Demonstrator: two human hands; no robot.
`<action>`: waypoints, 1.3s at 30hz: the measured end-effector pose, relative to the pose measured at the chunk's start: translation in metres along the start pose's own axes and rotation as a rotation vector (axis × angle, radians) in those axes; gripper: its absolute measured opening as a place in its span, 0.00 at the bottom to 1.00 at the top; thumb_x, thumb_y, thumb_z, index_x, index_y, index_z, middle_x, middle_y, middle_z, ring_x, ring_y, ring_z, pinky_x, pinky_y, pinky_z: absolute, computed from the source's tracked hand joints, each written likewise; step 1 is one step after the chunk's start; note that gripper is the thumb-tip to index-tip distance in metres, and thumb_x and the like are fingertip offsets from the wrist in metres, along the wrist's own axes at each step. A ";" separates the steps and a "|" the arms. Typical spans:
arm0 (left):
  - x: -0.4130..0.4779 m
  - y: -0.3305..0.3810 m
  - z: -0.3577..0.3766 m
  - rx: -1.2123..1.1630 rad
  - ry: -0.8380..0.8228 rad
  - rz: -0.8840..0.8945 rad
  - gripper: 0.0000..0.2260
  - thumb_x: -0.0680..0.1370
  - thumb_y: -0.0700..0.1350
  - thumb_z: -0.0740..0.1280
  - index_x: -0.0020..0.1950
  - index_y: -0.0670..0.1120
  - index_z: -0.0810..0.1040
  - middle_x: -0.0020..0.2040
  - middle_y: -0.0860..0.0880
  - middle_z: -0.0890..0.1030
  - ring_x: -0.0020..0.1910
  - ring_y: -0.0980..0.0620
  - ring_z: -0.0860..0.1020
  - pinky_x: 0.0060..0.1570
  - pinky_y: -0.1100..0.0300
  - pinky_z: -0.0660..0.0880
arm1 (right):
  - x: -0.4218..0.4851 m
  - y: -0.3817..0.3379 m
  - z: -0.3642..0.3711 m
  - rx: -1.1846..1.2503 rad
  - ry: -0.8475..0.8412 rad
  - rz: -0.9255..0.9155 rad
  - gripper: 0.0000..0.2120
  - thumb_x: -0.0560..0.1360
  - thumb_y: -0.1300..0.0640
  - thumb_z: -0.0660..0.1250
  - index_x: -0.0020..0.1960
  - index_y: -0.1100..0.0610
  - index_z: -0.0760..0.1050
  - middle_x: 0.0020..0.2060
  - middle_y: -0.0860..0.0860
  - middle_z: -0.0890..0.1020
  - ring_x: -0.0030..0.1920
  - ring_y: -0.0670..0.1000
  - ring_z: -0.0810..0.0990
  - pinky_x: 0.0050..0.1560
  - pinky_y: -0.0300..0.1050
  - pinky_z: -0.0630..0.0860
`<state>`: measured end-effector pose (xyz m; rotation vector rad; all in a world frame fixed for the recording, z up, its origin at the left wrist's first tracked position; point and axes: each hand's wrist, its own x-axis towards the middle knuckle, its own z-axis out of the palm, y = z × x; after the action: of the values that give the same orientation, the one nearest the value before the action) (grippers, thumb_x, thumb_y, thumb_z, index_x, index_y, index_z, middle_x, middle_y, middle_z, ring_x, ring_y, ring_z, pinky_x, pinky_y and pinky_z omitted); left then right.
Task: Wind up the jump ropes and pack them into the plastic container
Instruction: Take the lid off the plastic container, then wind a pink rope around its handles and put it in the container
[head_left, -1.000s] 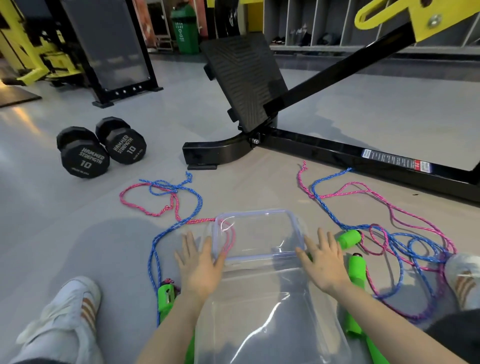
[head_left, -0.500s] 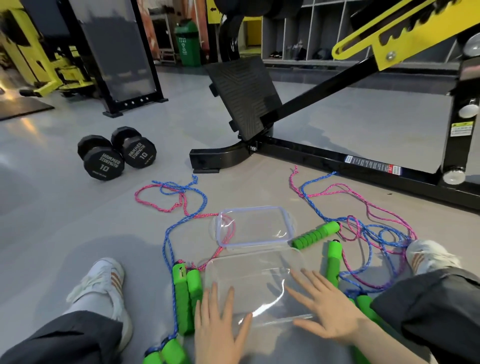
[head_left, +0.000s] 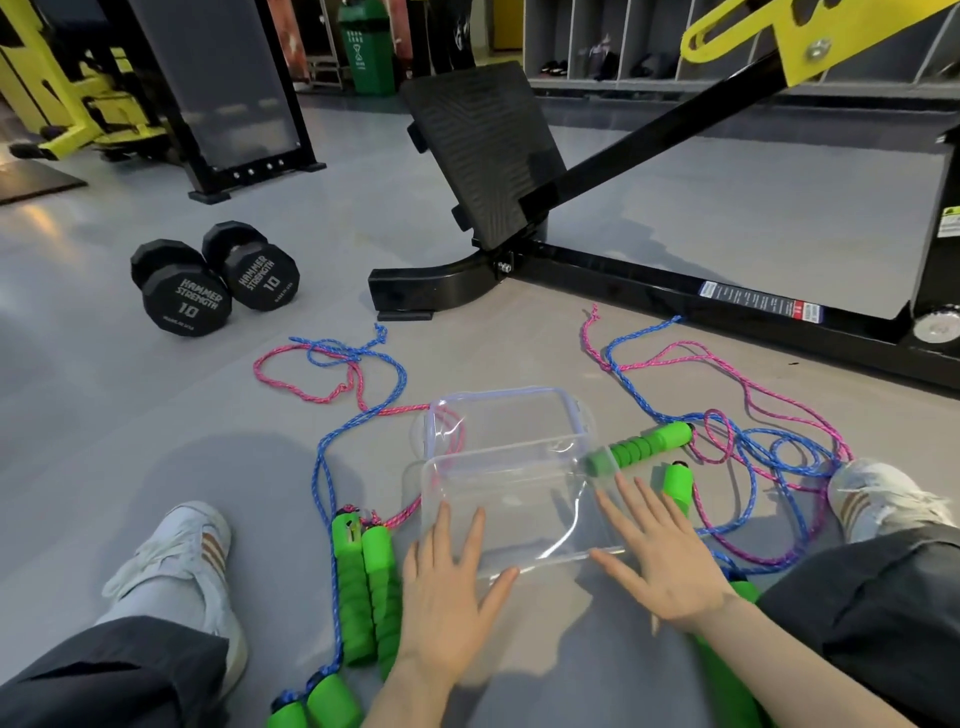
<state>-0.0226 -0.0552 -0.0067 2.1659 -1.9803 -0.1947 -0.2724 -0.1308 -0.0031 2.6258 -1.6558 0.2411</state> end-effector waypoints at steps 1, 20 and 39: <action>0.002 0.001 -0.001 0.012 -0.017 -0.007 0.31 0.79 0.67 0.44 0.73 0.50 0.68 0.68 0.38 0.72 0.58 0.41 0.76 0.59 0.47 0.73 | 0.002 0.001 0.000 -0.004 -0.002 0.003 0.34 0.78 0.34 0.44 0.72 0.54 0.65 0.71 0.57 0.67 0.70 0.61 0.65 0.70 0.47 0.46; -0.039 -0.055 -0.003 0.056 -0.167 -0.346 0.37 0.79 0.58 0.57 0.79 0.42 0.44 0.77 0.35 0.42 0.76 0.36 0.49 0.73 0.51 0.53 | -0.001 -0.075 0.007 -0.031 0.052 -0.498 0.27 0.80 0.42 0.45 0.76 0.53 0.55 0.72 0.59 0.65 0.72 0.57 0.59 0.67 0.56 0.56; -0.037 -0.074 -0.024 0.126 -0.118 -0.342 0.37 0.61 0.57 0.71 0.70 0.50 0.71 0.57 0.45 0.73 0.52 0.45 0.74 0.50 0.53 0.72 | 0.022 -0.125 -0.010 -0.022 0.104 -0.617 0.24 0.79 0.46 0.51 0.72 0.54 0.63 0.71 0.59 0.67 0.71 0.59 0.61 0.68 0.55 0.56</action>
<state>0.0516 -0.0110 -0.0018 2.6218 -1.7040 -0.2599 -0.1524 -0.0953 0.0173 2.8815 -0.7518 0.3213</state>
